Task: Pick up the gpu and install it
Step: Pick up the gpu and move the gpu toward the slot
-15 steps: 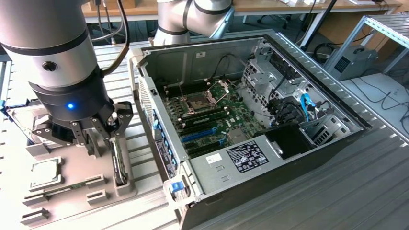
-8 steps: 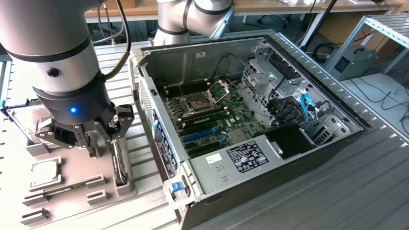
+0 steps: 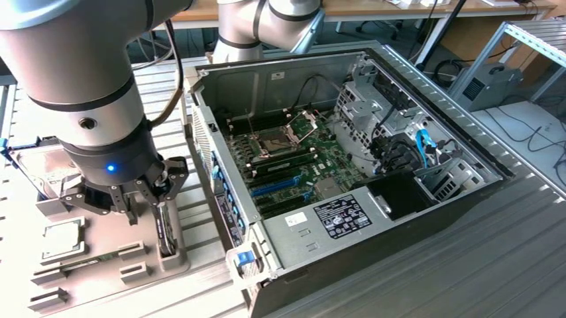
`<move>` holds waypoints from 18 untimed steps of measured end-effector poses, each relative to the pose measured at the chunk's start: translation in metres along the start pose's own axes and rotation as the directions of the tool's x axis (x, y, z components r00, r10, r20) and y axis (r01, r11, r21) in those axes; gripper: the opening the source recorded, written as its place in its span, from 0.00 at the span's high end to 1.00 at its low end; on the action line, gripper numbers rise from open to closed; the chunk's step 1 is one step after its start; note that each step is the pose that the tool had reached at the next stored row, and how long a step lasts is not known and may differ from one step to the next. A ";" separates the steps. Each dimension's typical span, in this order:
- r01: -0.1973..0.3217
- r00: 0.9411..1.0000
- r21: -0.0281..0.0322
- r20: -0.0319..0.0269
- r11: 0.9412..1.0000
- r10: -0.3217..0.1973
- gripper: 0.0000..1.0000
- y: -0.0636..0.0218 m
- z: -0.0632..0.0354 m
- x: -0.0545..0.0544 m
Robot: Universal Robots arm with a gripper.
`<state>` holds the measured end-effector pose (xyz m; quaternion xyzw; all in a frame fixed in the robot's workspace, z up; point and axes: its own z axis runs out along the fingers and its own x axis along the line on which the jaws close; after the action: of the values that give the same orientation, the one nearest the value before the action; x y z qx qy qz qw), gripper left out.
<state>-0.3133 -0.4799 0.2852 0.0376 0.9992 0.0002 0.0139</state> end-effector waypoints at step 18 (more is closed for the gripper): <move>0.000 1.000 0.000 0.000 1.000 0.000 0.64 0.0000 0.0062 0.000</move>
<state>-0.3129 -0.4799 0.2790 0.0376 0.9992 0.0001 0.0139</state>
